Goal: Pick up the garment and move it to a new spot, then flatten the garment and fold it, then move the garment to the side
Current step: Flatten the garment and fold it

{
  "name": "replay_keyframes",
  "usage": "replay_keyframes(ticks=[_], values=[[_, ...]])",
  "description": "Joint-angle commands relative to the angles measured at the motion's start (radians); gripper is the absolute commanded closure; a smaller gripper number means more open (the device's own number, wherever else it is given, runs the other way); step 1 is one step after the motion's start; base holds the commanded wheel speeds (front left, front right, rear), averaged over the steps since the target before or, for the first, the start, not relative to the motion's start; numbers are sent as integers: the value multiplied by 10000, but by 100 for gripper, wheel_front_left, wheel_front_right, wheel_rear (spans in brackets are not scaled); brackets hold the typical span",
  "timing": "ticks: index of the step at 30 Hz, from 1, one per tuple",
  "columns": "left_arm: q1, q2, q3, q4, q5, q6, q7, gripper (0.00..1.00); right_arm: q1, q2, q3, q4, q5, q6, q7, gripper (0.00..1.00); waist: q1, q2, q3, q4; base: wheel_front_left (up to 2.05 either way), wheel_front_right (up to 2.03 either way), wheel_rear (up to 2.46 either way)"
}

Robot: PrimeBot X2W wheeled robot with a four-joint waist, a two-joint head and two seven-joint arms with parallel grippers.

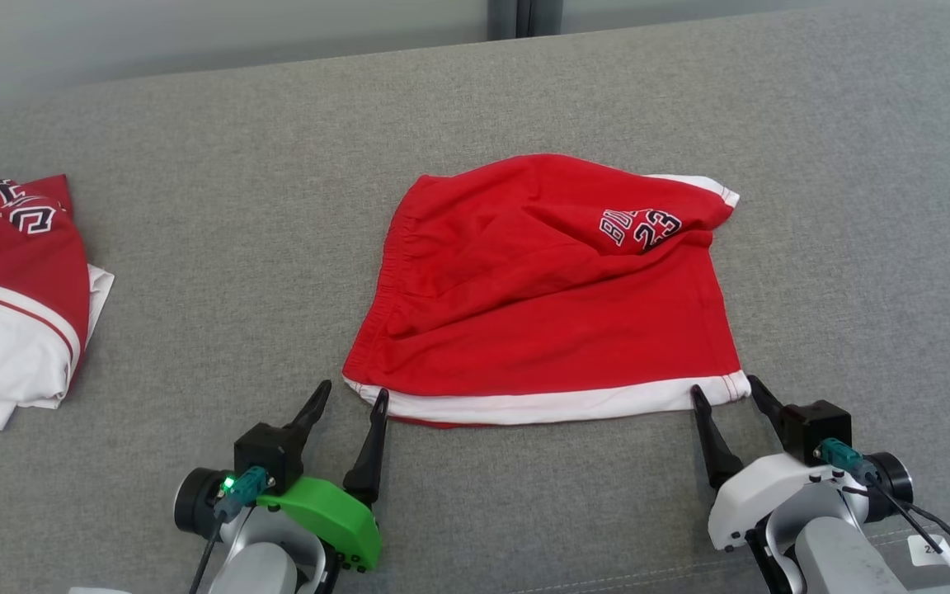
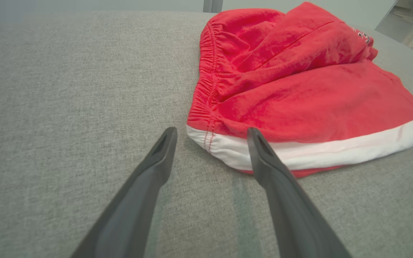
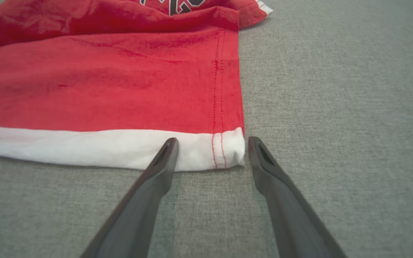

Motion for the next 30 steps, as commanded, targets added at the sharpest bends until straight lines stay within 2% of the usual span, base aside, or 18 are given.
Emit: replay_keyframes(ticks=[1,21,22,23,24,25,26,27,28,29,30], values=[[-257,135,-115,123,-161,-22,-4,0,-148,-23,29,-53,36,-14,-1,0,0,0,83,-58,0,0,0],[-682,269,-255,529,-589,-24,-3,0,-240,-21,399,-400,154,-14,-1,0,0,0,493,-364,0,0,0],[-685,292,-296,536,-620,-24,-3,7,-230,-21,414,-406,152,-14,-1,0,0,0,494,-367,0,0,0],[-694,314,-322,537,-653,-24,-4,22,-224,-21,428,-415,150,-14,-1,2,0,0,499,-369,0,0,0],[-704,330,-339,536,-679,-24,-3,31,-223,-21,448,-428,136,-14,-1,4,0,0,504,-371,0,0,0],[-704,330,-339,536,-679,-24,-3,31,-223,-21,448,-428,136,-14,-1,4,0,0,504,-371,0,0,0],[-712,336,-363,531,-695,-24,-3,60,-226,-21,466,-443,130,-14,-3,12,0,0,509,-373,0,0,0],[-725,355,-380,516,-706,-24,-4,76,-236,-21,491,-459,132,-14,-1,18,0,0,515,-375,0,0,0],[-730,375,-392,501,-717,-24,-3,100,-247,-21,506,-478,129,-14,-1,27,0,0,521,-375,0,0,0],[-725,389,-408,489,-727,-24,-4,100,-256,-21,515,-491,131,-14,-1,35,0,0,523,-376,0,0,0],[-724,398,-415,469,-723,-24,-3,100,-258,-21,525,-500,135,-14,-1,35,0,0,523,-374,0,0,0]])
